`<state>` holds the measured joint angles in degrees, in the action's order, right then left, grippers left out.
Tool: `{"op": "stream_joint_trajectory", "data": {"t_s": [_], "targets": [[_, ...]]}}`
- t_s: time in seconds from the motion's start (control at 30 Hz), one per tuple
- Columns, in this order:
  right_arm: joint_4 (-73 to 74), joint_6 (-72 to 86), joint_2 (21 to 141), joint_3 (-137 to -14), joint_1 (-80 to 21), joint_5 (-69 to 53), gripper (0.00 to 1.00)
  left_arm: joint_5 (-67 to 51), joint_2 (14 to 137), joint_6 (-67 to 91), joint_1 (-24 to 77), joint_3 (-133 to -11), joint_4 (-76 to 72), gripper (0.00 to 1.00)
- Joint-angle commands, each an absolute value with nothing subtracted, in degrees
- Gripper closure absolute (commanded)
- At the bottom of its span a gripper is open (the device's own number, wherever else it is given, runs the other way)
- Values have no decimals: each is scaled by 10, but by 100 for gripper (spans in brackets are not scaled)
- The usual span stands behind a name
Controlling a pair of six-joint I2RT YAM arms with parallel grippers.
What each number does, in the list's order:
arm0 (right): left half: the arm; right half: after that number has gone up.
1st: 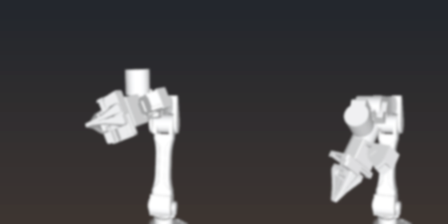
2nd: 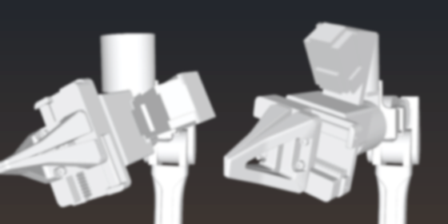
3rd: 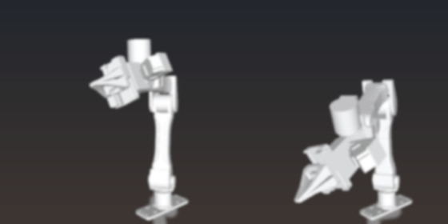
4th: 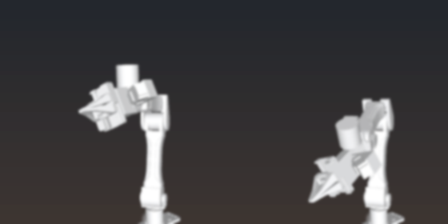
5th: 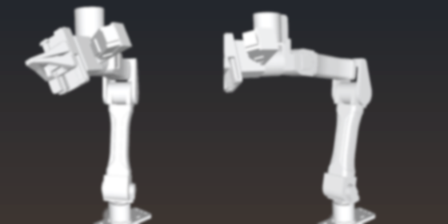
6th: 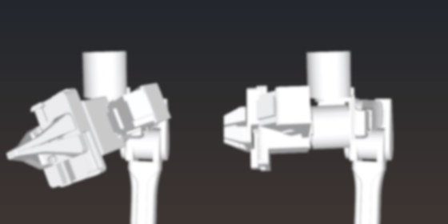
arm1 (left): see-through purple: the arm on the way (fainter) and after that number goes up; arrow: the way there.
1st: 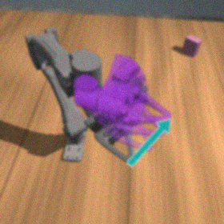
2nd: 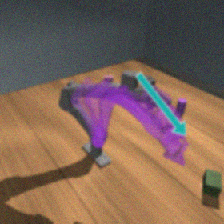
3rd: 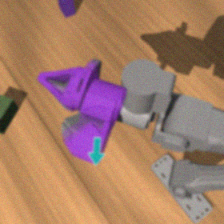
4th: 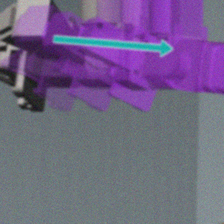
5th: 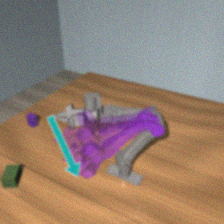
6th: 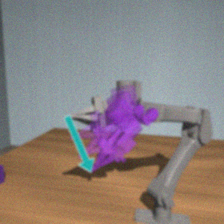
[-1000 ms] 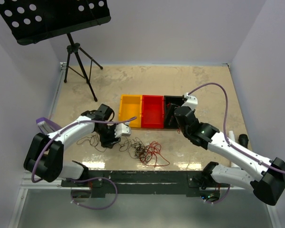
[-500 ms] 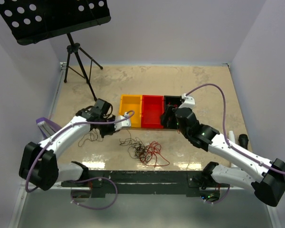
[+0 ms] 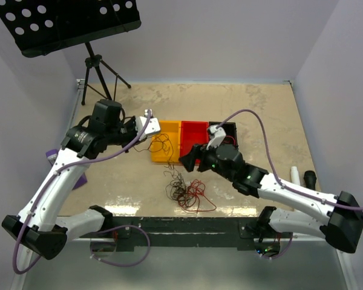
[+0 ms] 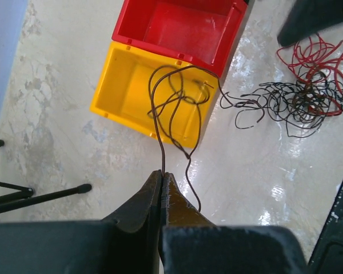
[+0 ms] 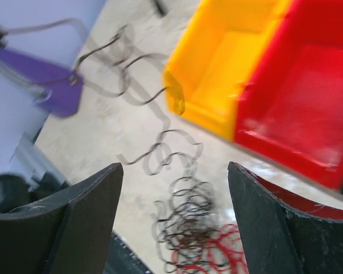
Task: Untangle the cables
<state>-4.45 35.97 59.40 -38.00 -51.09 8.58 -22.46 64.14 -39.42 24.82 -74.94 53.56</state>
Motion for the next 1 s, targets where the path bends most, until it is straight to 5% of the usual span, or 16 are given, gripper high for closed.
{"op": "stream_joint_trajectory", "data": {"t_s": [0.0,0.3,0.37,0.53,0.83,0.97], "targets": [[-132,361,648,-383,-576,89,22,-239,635,-359,246,-796,571,100],[-171,424,760,-361,-688,185,27,-233,643,-316,247,-939,548,100],[-144,451,799,-371,-696,220,37,-241,652,-316,247,-967,564,100],[-152,516,847,-360,-709,240,79,-250,663,-308,247,-1015,586,100],[-128,589,948,-370,-782,273,100,-199,676,-284,247,-1140,561,100],[-116,626,1000,-380,-811,280,100,-156,676,-265,247,-1200,483,100]]}}
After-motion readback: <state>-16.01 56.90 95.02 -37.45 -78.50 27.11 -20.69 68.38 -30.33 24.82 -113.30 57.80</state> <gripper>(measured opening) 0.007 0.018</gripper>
